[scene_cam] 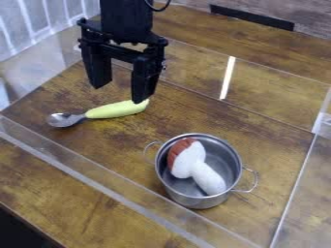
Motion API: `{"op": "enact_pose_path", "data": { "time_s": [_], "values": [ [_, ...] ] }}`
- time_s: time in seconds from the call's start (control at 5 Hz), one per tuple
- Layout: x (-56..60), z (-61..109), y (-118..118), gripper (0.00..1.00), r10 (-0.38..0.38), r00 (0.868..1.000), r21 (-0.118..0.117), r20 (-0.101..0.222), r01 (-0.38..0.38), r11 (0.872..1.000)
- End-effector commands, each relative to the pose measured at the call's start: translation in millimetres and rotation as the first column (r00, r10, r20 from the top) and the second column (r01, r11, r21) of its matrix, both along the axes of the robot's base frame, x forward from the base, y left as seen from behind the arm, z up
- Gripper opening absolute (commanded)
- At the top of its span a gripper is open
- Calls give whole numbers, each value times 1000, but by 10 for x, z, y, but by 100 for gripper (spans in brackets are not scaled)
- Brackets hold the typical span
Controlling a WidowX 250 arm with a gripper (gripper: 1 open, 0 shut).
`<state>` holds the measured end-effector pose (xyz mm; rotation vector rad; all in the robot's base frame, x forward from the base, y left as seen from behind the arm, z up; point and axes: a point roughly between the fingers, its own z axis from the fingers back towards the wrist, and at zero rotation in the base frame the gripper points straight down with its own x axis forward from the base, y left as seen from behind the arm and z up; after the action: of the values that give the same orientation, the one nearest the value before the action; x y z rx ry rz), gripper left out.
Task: Remove the mushroom from the silver pot and put it on the table
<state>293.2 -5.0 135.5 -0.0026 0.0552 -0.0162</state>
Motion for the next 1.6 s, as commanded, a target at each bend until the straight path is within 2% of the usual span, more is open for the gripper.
{"op": "enact_pose_path", "data": {
  "time_s": [0.0, 0.2, 0.4, 0.6, 0.8, 1.0, 1.4],
  "values": [
    [11, -110, -55, 100, -55, 998, -6, -29, 55, 998],
    [134, -125, -145, 100, -61, 998, -15, -32, 60, 998],
    [303, -93, -323, 100, -90, 996, -15, -15, 90, 996],
    [427, -53, -534, 100, -154, 988, -20, 9, 154, 988],
    [476, -150, -618, 100, -160, 987, -34, 21, 161, 986],
    [525, -260, -629, 100, -126, 992, -38, 17, 126, 991],
    [574, -577, -657, 100, -215, 976, -41, 22, 216, 976]
  ]
}}
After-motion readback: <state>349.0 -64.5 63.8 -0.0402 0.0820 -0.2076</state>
